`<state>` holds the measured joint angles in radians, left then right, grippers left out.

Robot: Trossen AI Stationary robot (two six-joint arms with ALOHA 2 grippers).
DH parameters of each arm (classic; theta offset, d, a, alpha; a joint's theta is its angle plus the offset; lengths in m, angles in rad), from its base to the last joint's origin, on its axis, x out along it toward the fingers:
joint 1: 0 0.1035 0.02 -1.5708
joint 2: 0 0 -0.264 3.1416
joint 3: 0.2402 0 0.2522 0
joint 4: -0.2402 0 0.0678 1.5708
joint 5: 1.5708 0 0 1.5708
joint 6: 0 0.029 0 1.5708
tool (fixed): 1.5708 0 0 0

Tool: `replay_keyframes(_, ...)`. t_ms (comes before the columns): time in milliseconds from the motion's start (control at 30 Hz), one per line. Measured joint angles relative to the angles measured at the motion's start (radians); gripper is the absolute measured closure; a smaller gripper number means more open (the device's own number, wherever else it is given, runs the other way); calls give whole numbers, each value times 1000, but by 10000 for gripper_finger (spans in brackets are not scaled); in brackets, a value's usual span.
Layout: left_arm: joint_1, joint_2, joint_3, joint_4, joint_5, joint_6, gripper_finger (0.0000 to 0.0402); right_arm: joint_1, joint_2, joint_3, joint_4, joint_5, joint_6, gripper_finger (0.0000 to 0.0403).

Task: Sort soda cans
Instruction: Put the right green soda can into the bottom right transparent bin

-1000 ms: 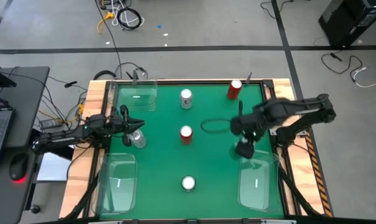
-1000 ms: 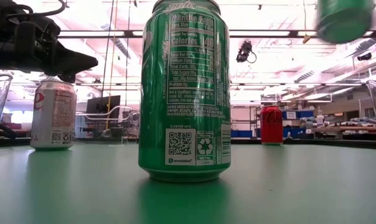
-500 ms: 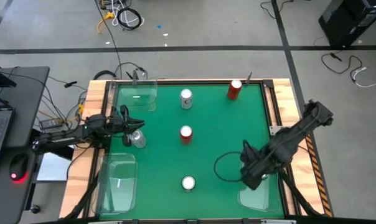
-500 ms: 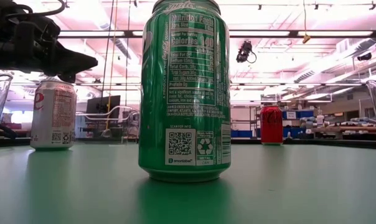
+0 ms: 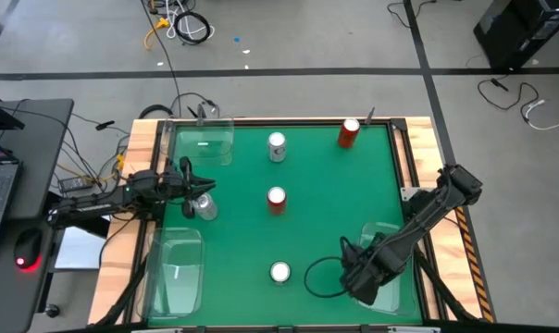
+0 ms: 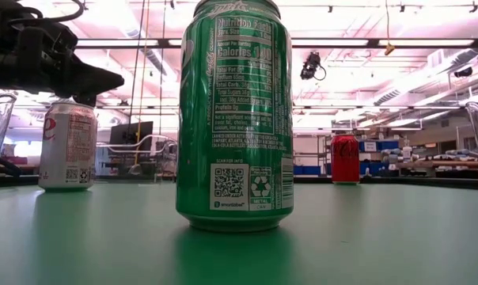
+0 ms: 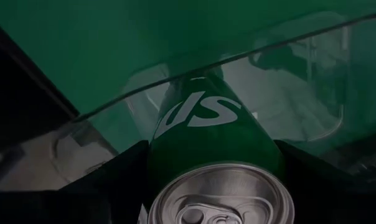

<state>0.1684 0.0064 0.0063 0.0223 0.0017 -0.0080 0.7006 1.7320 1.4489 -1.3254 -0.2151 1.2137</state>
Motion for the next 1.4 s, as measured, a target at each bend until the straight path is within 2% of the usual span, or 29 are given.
replay_keyframes(267, 0, 0, 0, 0, 0, 0, 341, 70, -9, -53, 123, 67, -15, 113)
replay_keyframes(533, 0, 0, 0, 0, 0, 0, 341, 93, -14, -123, 247, 14, -6, 113)
replay_keyframes(733, 0, 2, 0, 0, 3, 0, 341, 93, -13, -125, 256, 8, 17, 112)
replay_keyframes(767, 0, 2, 0, 1, 3, 0, 341, 93, -13, -125, 255, 7, 23, 102)
replay_keyframes(867, 0, 3, 0, 1, 3, -1, 341, 91, -8, -128, 245, -7, 50, 38)
replay_keyframes(933, 0, 3, 0, 1, 3, -1, 341, 85, -7, -129, 228, -21, 61, 20)
replay_keyframes(1200, 0, 3, 0, 1, 3, -1, 341, 78, -7, -111, 225, -68, 47, 92)
replay_keyframes(1300, 0, 3, 0, 1, 3, -1, 341, 67, -7, -89, 228, -45, 41, 92)
replay_keyframes(1400, 0, 3, 0, 1, 3, -5, 341, 55, -7, -77, 223, -38, 40, 68)
